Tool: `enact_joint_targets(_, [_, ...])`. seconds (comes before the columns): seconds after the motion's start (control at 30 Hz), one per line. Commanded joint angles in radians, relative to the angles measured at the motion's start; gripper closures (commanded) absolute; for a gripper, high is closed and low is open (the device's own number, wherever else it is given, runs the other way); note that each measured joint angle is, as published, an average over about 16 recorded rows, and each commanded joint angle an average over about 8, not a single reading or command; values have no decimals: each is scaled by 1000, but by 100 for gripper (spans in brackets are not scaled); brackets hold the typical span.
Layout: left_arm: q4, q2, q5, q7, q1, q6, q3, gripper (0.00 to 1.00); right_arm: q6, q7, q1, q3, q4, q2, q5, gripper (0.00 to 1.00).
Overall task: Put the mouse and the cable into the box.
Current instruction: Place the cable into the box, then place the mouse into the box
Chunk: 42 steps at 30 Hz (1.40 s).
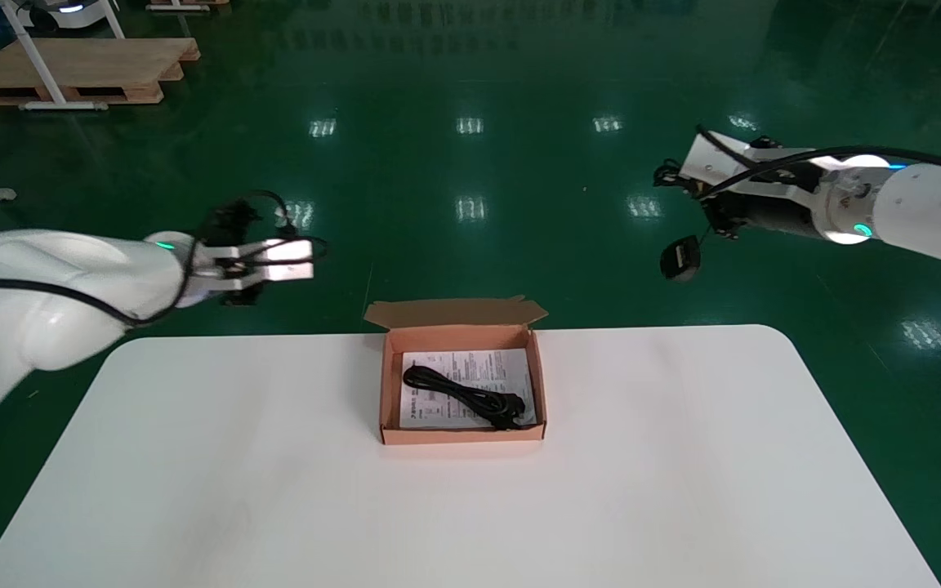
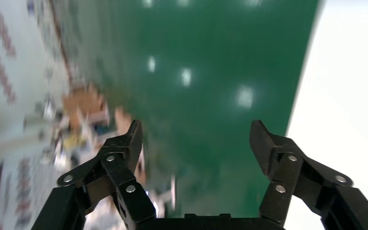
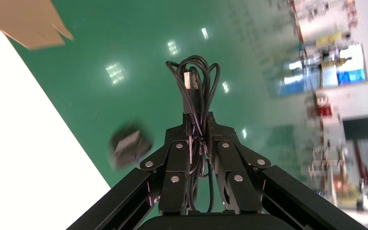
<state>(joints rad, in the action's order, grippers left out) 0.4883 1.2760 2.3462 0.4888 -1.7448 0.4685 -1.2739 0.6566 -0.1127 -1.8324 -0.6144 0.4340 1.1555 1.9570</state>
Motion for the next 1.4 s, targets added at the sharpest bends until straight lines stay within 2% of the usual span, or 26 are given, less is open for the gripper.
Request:
enact_joint_targets(0.03, [-46,-20,44,42,-31,2,3,0,-3,-12,8,-1,4,12,-4,100])
enact_joint_targets(0.2, [-67,-12,123,119,-37,7,-5,0,-6,-75,29,0,-1,62,-32,100])
enact_joint_targets(0.43, [-35,-17,188,194,-30,24,-11,0,32,-121,32,7,6,151,-89,100])
enact_joint_targets(0.6, [1,-28,224,235,-25,41,-12,0,49,-127,58,-29,78,205,-133,100])
enact_joint_targets(0.73, [32,-39,248,263,-20,57,-12,0,39,-106,102,-118,185,216,-174,100])
enact_joint_targets(0.93, [75,-53,281,300,-14,79,-12,0,9,-3,146,-316,282,220,-209,100])
enact_joint_targets(1.07, [101,-62,300,322,-10,92,-11,0,-18,78,148,-433,294,219,-221,100])
enact_joint_targets(1.23, [129,-71,319,343,-6,107,-11,0,-88,176,137,-535,250,218,-214,100])
enact_joint_targets(1.27, [133,-73,322,347,-5,109,-10,0,-102,194,136,-552,239,217,-211,97])
enact_joint_targets(1.3, [137,-74,325,350,-5,111,-10,0,-113,208,136,-564,230,217,-208,87])
enact_joint_targets(1.4, [147,-78,333,358,-3,116,-10,0,-142,246,141,-604,211,218,-204,49])
